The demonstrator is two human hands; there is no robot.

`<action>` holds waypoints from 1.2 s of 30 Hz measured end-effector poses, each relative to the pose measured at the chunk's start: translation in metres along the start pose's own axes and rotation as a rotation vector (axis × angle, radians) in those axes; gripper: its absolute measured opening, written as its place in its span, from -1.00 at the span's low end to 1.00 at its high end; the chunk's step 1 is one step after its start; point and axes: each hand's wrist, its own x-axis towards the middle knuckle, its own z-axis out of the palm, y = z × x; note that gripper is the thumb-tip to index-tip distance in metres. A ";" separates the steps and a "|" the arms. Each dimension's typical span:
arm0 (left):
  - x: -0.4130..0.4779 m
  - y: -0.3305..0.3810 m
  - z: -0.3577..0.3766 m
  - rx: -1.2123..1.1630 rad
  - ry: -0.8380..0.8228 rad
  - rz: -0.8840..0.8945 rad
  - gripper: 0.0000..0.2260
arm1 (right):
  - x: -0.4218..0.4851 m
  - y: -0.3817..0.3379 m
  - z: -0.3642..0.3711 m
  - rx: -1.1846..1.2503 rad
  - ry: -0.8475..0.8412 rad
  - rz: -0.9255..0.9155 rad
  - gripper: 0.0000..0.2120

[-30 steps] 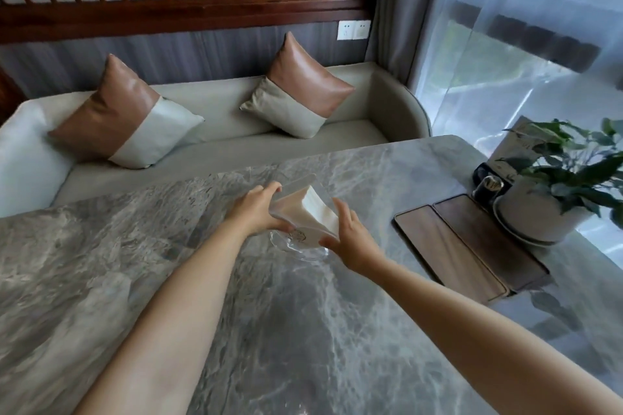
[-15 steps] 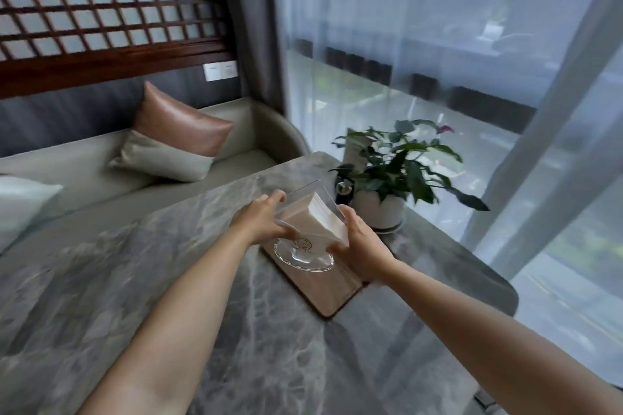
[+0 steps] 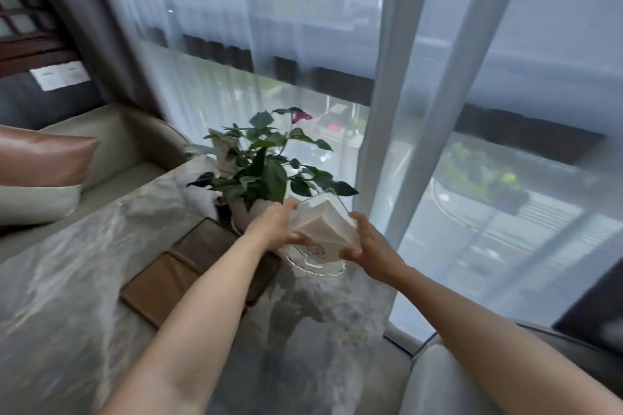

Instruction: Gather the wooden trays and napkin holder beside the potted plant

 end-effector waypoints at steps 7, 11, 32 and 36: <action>0.046 0.039 0.048 -0.019 -0.087 0.056 -0.25 | 0.006 0.062 -0.021 0.006 0.047 0.144 -0.35; 0.068 0.053 0.067 0.015 -0.126 0.061 -0.26 | 0.010 0.084 -0.025 0.029 0.073 0.201 -0.36; 0.088 0.063 0.091 0.013 -0.138 -0.015 -0.19 | 0.026 0.107 -0.028 -0.022 0.024 0.283 -0.30; 0.079 0.066 0.084 0.069 -0.102 -0.018 -0.21 | 0.023 0.101 -0.030 -0.079 0.019 0.283 -0.19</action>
